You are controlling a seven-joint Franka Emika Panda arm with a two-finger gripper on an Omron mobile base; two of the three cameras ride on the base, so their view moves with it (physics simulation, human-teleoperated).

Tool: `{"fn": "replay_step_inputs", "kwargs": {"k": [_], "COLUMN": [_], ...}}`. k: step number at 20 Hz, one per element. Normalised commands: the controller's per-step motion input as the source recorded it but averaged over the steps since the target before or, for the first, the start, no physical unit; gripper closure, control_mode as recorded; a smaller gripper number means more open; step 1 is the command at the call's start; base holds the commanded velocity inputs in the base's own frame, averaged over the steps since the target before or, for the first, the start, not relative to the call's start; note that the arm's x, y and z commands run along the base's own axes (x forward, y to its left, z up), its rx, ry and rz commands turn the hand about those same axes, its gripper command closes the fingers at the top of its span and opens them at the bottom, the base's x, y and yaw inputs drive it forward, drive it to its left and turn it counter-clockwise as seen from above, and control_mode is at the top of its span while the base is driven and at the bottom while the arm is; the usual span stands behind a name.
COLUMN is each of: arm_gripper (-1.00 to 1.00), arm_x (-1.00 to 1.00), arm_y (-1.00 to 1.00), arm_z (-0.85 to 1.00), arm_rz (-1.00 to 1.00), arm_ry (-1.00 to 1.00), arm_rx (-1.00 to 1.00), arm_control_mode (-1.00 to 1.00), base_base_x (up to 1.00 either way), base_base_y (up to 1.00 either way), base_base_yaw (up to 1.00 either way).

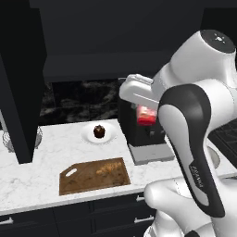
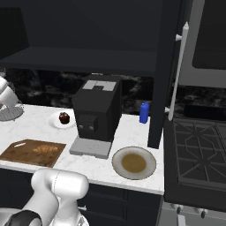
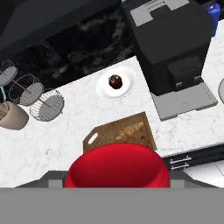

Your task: From the different types of pastries on the counter, select a croissant and place it on the cutting board. Then retrieve a jar of jam from the cabinet and place it alongside the croissant on the cutting board.

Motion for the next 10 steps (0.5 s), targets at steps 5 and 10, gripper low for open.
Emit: {"fn": "replay_step_inputs", "kwargs": {"k": [5,10], "arm_gripper": [1.00,1.00], "arm_x": [0.01,-0.11], "arm_y": [0.00,0.01], "arm_z": [-0.63,-0.69], "arm_rz": [0.03,0.03], "arm_ry": [0.18,0.03], "arm_rx": [-0.03,-0.08], "arm_control_mode": [-1.00,-1.00], "base_base_x": [0.00,0.00], "base_base_y": [0.00,0.00], "base_base_yaw": [0.00,0.00]}}
